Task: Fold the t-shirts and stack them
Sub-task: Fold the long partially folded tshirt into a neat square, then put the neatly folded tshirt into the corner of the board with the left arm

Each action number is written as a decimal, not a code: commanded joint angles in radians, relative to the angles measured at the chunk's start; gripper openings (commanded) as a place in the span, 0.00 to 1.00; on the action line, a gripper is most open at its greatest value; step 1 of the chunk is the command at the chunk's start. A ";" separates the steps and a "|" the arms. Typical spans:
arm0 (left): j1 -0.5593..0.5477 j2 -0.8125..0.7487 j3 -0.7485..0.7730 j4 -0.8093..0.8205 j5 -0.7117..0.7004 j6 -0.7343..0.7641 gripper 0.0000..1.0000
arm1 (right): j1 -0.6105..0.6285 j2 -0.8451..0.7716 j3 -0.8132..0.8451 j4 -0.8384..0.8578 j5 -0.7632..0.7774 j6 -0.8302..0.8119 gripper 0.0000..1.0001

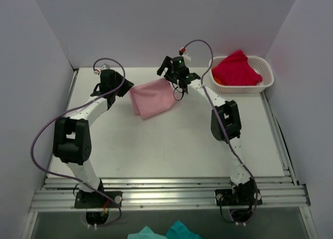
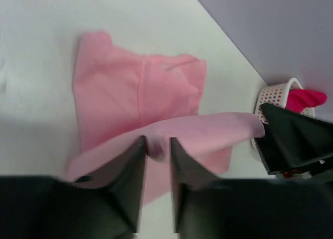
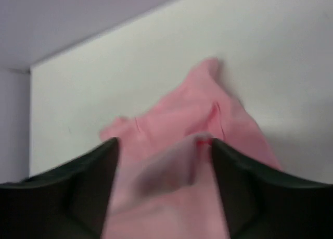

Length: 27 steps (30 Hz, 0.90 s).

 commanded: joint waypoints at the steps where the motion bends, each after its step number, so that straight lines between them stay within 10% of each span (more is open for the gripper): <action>1: 0.133 0.396 0.437 0.054 0.275 0.038 0.50 | -0.091 0.335 0.612 -0.127 -0.044 -0.025 1.00; 4: 0.205 0.709 0.916 -0.099 0.376 0.013 0.79 | -0.180 0.587 0.899 0.067 -0.229 0.081 1.00; 8: 0.213 0.809 1.204 -0.304 0.371 0.079 0.87 | -0.223 0.231 0.313 0.453 -0.273 0.050 1.00; 11: 0.213 0.672 1.017 -0.224 0.318 0.099 0.88 | -0.217 0.016 -0.022 0.630 -0.230 -0.023 1.00; 27: 0.123 0.213 0.231 -0.281 0.104 0.268 0.88 | -0.245 -0.483 -0.569 0.566 -0.158 -0.069 1.00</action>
